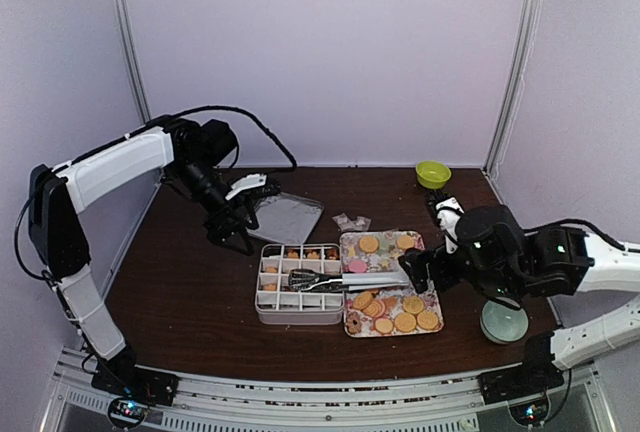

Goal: Pack the cookies
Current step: Adjust the clamp in the packing box, then pick up the clamp from the packing box.

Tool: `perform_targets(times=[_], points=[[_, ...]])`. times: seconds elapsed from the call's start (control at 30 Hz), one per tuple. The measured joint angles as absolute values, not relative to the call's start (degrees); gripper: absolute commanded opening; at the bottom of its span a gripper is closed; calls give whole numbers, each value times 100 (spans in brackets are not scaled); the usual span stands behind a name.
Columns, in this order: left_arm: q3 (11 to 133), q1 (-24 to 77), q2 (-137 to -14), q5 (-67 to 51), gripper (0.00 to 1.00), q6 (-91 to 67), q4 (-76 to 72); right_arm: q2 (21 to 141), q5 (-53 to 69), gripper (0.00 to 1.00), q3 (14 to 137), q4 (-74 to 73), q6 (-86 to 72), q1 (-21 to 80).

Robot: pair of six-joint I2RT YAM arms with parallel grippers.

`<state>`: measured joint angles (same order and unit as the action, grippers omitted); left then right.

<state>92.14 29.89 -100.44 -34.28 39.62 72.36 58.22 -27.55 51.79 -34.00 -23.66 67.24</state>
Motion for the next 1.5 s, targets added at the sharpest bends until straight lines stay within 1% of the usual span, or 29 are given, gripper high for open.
perform_targets(times=[0.1,0.17,0.33,0.43,0.53,0.63,0.8,0.97,1.13,1.27,1.5], points=[[9651,3190,-10309,-3719,96,4091,7422,5170,-2082,100,4104,-2582,-3277,6366],[9776,3319,-10541,-3850,95,4171,7485,4941,-1717,100,3614,-2137,-3791,6152],[9815,3498,-10989,-4001,95,4327,7609,4967,-1028,99,3194,-1297,-4569,5811],[9953,3555,-11135,-4112,94,4401,7684,5343,-661,96,3214,-810,-4781,5688],[10143,3607,-11161,-4213,94,4471,7712,6029,-318,95,3437,-615,-4919,5616],[10213,3680,-11161,-4274,92,4515,7730,6438,-148,93,3597,-548,-4987,5594],[10213,3732,-11168,-4324,92,4545,7782,6519,-64,91,3632,-497,-5063,5583],[10213,3752,-11181,-4401,87,4554,7778,6552,204,79,3627,-215,-5151,5583],[10276,3815,-11297,-4587,84,4646,7771,6834,714,74,3879,-78,-5192,5603],[10298,3935,-11410,-4781,82,4869,7811,6971,878,68,4338,-108,-5188,5706],[10372,4219,-11594,-5000,71,5343,7975,7164,731,67,5107,-478,-5234,5983]])
